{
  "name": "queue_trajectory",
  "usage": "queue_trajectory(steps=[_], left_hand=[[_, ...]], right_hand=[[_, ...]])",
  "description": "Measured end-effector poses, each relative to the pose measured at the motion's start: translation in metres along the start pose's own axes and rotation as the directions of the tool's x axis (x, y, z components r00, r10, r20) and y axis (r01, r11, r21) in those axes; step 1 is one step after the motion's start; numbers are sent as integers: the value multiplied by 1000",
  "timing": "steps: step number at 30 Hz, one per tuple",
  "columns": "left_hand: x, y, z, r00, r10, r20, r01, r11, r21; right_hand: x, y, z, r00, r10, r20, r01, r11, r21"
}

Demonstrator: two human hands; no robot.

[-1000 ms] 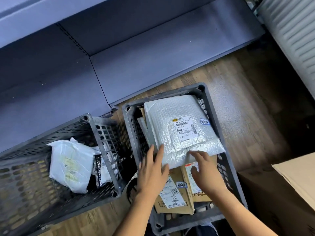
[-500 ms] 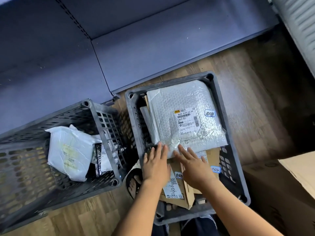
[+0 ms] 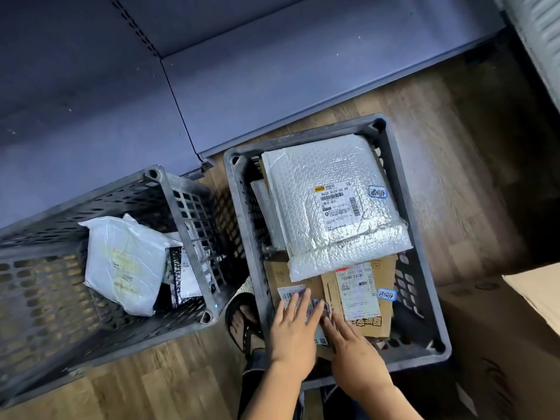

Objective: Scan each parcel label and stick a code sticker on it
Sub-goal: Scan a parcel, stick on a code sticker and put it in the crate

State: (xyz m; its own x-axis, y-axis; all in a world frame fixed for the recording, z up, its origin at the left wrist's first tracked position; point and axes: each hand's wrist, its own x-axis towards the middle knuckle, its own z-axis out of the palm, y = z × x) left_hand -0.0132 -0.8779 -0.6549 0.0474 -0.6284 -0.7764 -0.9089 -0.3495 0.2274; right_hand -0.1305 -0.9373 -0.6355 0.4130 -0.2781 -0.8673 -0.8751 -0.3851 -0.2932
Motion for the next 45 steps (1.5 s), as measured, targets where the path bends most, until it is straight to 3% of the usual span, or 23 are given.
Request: queue_trajectory(steps=[6,11,14,17,19,22,28,37,45], left_hand=[[5,-15,-16,993,-103,65,101,995,23],[-16,-40,-35,994,-12,-111,15,1000,22],[-40,-62,-53,952,-130,-278,99,987,-123],[-64,-82,-68,915,-286,-286,191,929,-318],[-87,-103,-69,845,-415,-336,267,874,-406],[-118,-134,-61,782,-574,-241,383,749,-542],[-151,-204,-26,711,-697,-98,502,600,-622],[-116,-282,-9,786,-617,31,484,583,-653],[-83,-328,30,828,-557,67,437,564,-701]], right_hand=[[15,-13,-8,992,87,87,-86,996,-23],[-2,-29,-18,988,100,-119,-104,994,-21],[-11,-52,-32,990,43,-132,-45,999,-17],[-16,-85,-45,994,-42,-105,37,998,-46],[-18,-122,-49,991,-114,-73,109,992,-64],[-21,-176,-46,977,-214,-24,212,976,-49],[-8,-264,-28,960,-280,25,277,957,83],[96,-336,4,993,-109,41,105,990,95],[213,-368,20,995,-83,49,80,994,71]])
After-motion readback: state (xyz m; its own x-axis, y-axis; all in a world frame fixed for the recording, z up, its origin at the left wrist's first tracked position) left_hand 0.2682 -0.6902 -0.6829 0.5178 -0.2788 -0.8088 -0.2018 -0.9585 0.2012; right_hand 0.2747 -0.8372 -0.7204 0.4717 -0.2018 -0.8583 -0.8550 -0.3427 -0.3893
